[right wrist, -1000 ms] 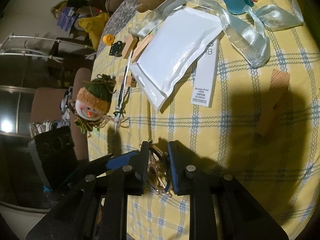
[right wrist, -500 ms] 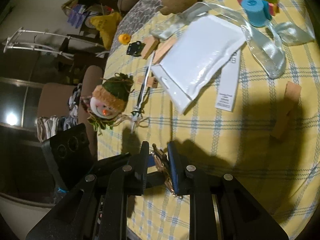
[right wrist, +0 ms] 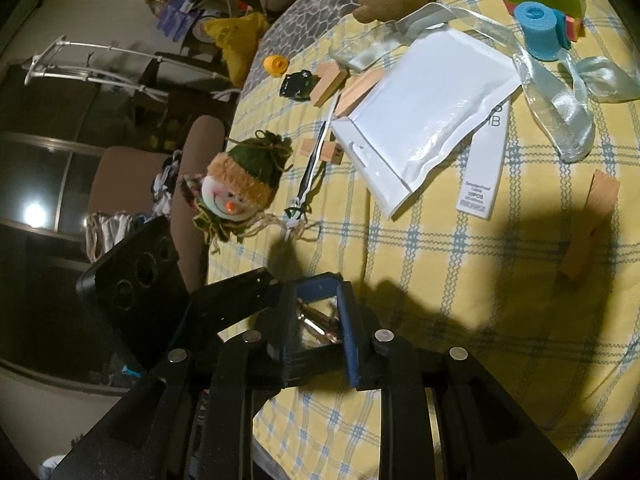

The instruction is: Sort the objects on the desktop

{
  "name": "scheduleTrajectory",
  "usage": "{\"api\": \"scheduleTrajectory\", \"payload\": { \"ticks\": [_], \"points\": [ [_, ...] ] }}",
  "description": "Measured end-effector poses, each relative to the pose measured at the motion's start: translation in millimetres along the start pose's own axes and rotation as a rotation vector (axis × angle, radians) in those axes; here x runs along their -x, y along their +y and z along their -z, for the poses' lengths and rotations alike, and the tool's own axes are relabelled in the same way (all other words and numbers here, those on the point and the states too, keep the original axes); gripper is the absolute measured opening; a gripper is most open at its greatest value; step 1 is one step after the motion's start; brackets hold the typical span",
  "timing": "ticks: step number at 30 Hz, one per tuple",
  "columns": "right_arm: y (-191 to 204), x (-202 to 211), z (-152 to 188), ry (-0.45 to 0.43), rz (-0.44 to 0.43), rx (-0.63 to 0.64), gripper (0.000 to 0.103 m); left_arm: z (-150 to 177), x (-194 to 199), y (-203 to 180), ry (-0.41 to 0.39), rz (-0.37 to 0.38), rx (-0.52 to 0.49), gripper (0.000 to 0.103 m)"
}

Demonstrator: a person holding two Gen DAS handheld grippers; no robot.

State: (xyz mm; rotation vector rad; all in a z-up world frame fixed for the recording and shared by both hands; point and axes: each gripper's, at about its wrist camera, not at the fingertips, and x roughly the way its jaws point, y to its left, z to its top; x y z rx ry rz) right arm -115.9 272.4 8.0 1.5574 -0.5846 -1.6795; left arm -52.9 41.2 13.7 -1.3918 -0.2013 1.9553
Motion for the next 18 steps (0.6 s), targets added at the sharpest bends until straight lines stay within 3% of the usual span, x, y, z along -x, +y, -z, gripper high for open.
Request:
{"api": "scheduleTrajectory", "payload": {
  "ticks": [1, 3, 4, 5, 6, 9, 12, 15, 18],
  "points": [
    [0.3, 0.0, 0.1, -0.001, 0.003, 0.001, 0.022, 0.3, 0.3, 1.0, 0.0, 0.009, 0.003, 0.051],
    [-0.3, 0.1, 0.5, -0.003, 0.011, 0.001, 0.025, 1.0, 1.7, 0.9, -0.003, 0.05, 0.006, 0.027],
    [-1.3, 1.0, 0.6, -0.007, 0.012, -0.002, 0.026, 0.8, 2.1, -0.3, -0.001, 0.052, 0.007, 0.023],
    [-1.8, 1.4, 0.7, -0.008, 0.013, -0.004, 0.027, 1.1, 2.4, -3.3, 0.004, 0.051, -0.004, 0.009],
    [-2.5, 2.6, 0.5, -0.01, 0.021, -0.003, 0.028, 1.1, 3.0, -6.3, -0.001, 0.042, -0.014, 0.006],
    [-4.0, 7.2, -0.8, -0.03, 0.082, 0.005, 0.042, 0.9, 7.4, -12.0, -0.026, 0.031, -0.016, 0.005],
    [-8.4, 14.1, -2.2, -0.052, 0.093, -0.009, 0.044, -0.9, 10.1, -6.6, -0.038, 0.028, 0.025, 0.005],
    [-13.0, 19.9, -3.2, -0.067, 0.128, -0.014, 0.05, -3.6, 17.2, 11.9, -0.074, 0.063, 0.134, 0.005],
    [-14.1, 23.9, -4.6, -0.079, 0.127, -0.016, 0.051, -5.4, 29.8, 34.6, -0.133, 0.152, 0.265, 0.005]
  ]
}}
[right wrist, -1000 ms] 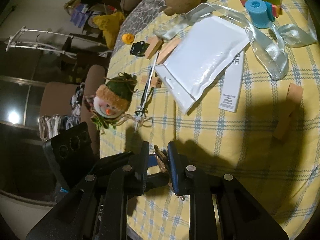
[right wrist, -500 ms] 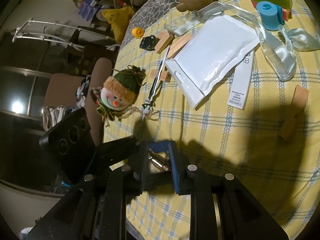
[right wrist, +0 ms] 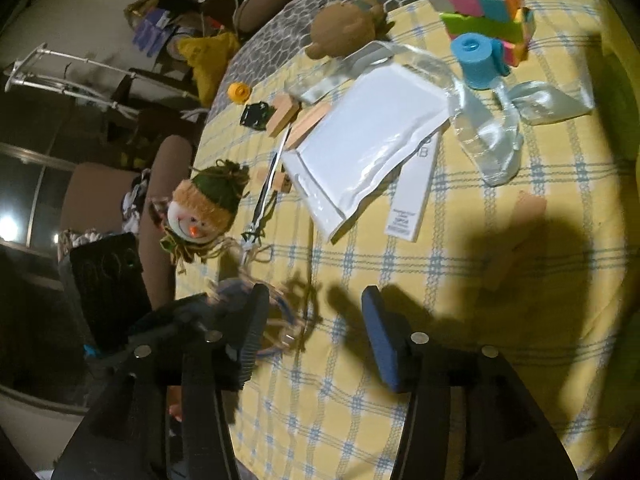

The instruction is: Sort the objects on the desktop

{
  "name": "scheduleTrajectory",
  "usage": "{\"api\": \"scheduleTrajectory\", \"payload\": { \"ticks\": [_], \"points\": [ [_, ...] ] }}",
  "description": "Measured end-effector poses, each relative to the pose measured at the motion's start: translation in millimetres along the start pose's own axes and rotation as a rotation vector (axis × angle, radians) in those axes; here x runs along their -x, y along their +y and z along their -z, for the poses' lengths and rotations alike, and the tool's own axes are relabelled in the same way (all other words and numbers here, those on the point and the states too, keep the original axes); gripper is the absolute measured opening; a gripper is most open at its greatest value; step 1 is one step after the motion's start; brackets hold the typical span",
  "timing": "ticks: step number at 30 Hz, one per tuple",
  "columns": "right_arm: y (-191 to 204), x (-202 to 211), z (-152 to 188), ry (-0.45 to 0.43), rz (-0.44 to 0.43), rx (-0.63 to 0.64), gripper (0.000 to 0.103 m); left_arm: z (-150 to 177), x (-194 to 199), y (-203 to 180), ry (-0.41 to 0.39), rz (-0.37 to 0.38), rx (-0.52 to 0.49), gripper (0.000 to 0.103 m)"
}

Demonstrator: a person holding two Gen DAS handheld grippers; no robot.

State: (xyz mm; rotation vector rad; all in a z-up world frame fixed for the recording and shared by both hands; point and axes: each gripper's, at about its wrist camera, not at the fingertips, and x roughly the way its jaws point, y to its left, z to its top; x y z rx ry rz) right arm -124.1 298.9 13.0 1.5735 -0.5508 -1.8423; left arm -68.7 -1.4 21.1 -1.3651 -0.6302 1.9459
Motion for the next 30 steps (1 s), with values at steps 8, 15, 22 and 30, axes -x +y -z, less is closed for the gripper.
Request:
{"api": "scheduleTrajectory", "payload": {
  "ticks": [8, 15, 22, 30],
  "points": [
    [25.1, 8.5, 2.1, -0.038, -0.1, 0.046, 0.049, -13.5, 26.8, 4.2, -0.097, 0.183, 0.113, 0.005],
    [43.1, 24.9, 1.6, -0.093, -0.188, 0.055, 0.029, -20.6, 28.2, -8.1, -0.129, 0.253, 0.129, 0.005],
    [54.8, 54.3, -0.7, -0.162, -0.21, 0.085, 0.024, -28.1, 37.7, -37.4, -0.158, 0.245, 0.082, 0.005],
    [46.6, 122.2, -4.6, -0.324, -0.131, 0.103, 0.024, -65.6, 18.3, -100.3, -0.153, 0.263, 0.016, 0.005]
  ]
}}
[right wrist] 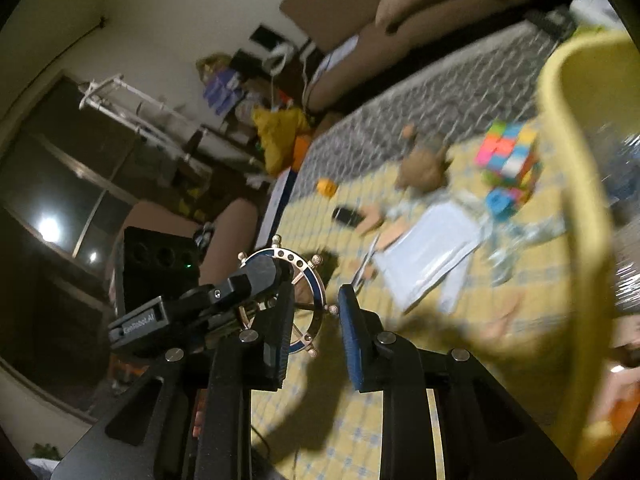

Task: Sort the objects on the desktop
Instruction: 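Lower the ship's wheel into the yellow basin and open both grippers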

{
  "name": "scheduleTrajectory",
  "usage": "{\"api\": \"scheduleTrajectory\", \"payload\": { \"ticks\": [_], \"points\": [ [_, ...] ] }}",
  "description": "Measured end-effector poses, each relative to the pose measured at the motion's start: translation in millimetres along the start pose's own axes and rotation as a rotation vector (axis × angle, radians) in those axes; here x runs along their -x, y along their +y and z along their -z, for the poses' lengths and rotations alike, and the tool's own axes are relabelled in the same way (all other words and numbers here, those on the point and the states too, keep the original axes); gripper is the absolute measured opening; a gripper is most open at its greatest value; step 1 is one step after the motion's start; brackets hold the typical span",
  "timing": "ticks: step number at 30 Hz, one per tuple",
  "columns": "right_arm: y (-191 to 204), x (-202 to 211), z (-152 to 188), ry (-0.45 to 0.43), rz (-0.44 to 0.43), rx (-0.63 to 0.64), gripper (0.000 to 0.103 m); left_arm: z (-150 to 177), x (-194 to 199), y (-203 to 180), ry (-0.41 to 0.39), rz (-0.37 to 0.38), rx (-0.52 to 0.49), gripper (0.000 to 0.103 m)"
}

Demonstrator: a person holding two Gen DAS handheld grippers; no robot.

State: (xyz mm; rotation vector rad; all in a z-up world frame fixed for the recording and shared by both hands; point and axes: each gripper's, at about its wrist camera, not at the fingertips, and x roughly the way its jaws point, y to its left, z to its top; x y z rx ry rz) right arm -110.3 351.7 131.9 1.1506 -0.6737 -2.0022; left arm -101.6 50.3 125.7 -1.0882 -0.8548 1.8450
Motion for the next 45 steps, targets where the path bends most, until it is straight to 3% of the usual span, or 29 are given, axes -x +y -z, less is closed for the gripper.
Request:
{"api": "scheduleTrajectory", "payload": {
  "ticks": [6, 13, 20, 26, 35, 37, 40, 45],
  "points": [
    [-31.5, 56.8, -16.3, -0.122, 0.087, -0.051, 0.024, -17.2, -65.7, -47.5, 0.071, 0.0, -0.074, 0.005],
    [-58.5, 109.3, -23.6, -0.234, 0.324, -0.074, 0.026, -26.8, -150.6, -91.8, 0.176, -0.042, -0.148, 0.005],
    [-68.7, 134.4, -20.4, -0.263, 0.475, -0.041, 0.032, -29.2, -230.1, -119.2, 0.32, -0.178, -0.267, 0.005],
    [-86.1, 142.1, -17.9, -0.251, 0.517, -0.045, 0.032, -15.9, -276.0, -131.7, 0.447, -0.304, -0.408, 0.005],
    [-95.2, 142.1, -17.1, -0.238, 0.52, -0.05, 0.032, -8.6, -321.6, -133.8, 0.549, -0.432, -0.52, 0.005],
    [-96.0, 141.2, -16.7, -0.234, 0.52, -0.051, 0.032, -8.1, -324.4, -133.2, 0.545, -0.459, -0.536, 0.006],
    [-94.2, 141.7, -15.4, -0.235, 0.524, -0.051, 0.032, -9.2, -323.8, -133.7, 0.511, -0.541, -0.584, 0.028],
    [-88.0, 143.3, -16.5, -0.246, 0.521, -0.044, 0.034, -20.5, -303.4, -147.8, 0.436, -0.498, -0.585, 0.036]
  ]
}}
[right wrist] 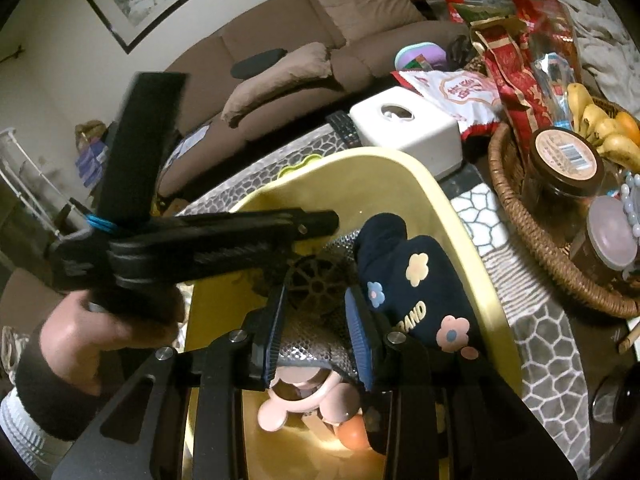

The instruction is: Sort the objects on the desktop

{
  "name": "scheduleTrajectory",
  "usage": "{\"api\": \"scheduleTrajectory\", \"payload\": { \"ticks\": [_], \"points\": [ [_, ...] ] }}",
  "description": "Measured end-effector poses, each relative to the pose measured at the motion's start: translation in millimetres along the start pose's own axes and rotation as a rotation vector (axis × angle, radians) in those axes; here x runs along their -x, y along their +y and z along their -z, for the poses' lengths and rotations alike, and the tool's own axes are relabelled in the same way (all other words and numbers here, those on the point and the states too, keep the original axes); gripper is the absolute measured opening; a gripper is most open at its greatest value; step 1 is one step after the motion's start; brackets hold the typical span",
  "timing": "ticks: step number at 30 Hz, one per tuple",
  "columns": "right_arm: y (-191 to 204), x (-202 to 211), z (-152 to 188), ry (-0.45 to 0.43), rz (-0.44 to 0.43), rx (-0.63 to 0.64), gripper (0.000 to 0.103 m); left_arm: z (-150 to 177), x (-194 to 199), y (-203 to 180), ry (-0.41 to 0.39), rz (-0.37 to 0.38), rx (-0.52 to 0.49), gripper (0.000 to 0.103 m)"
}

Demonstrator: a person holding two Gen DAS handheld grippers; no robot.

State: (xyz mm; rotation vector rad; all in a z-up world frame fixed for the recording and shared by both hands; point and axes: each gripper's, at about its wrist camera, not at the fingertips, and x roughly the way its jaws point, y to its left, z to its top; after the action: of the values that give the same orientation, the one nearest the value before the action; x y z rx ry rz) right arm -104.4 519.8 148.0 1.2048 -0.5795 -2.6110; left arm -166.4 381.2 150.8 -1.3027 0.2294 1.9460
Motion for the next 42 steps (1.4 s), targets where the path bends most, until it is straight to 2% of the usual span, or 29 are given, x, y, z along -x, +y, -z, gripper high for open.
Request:
{"api": "scheduleTrajectory", "payload": {
  "ticks": [5, 7, 11, 14, 19, 25, 27, 32, 35, 37, 42],
  "points": [
    [10.5, -3.1, -0.5, 0.006, 0.003, 0.021, 0.041, 5.3, 39.2, 8.1, -0.064, 0.042, 0.029, 0.051],
    [16.5, -5.7, 0.5, 0.011, 0.013, 0.038, 0.044, 11.2, 51.8, 11.8, -0.076, 0.035, 0.027, 0.056],
    [23.7, -9.7, 2.5, 0.016, 0.035, 0.061, 0.049, 31.4, 70.0, 25.5, -0.076, 0.013, 0.044, 0.056],
    [26.0, -11.7, 2.3, 0.022, 0.047, 0.062, 0.049, 46.5, 78.6, 38.5, -0.066, 0.018, 0.088, 0.056],
    [30.0, -14.9, 2.9, 0.027, 0.083, 0.078, 0.053, 64.5, 92.3, 41.8, -0.077, 0.012, 0.096, 0.056],
    [35.6, -19.3, 5.6, 0.042, 0.129, 0.11, 0.064, 84.8, 101.5, 48.1, -0.086, 0.004, 0.12, 0.058],
    [39.2, -18.3, 7.1, 0.04, 0.147, 0.127, 0.072, 94.2, 102.9, 51.0, -0.09, -0.011, 0.131, 0.07],
    [41.1, -17.5, 7.8, 0.038, 0.168, 0.137, 0.082, 110.8, 104.6, 56.3, -0.088, -0.022, 0.147, 0.076],
    [44.3, -19.0, 9.6, 0.043, 0.17, 0.142, 0.093, 120.3, 108.5, 59.7, -0.097, -0.027, 0.16, 0.101],
    [48.4, -21.1, 11.7, 0.048, 0.179, 0.152, 0.102, 127.5, 112.9, 61.3, -0.109, -0.028, 0.167, 0.103],
    [64.1, -26.5, 17.4, 0.06, 0.191, 0.197, 0.103, 144.4, 120.4, 65.6, -0.112, -0.059, 0.172, 0.103]
  ]
}}
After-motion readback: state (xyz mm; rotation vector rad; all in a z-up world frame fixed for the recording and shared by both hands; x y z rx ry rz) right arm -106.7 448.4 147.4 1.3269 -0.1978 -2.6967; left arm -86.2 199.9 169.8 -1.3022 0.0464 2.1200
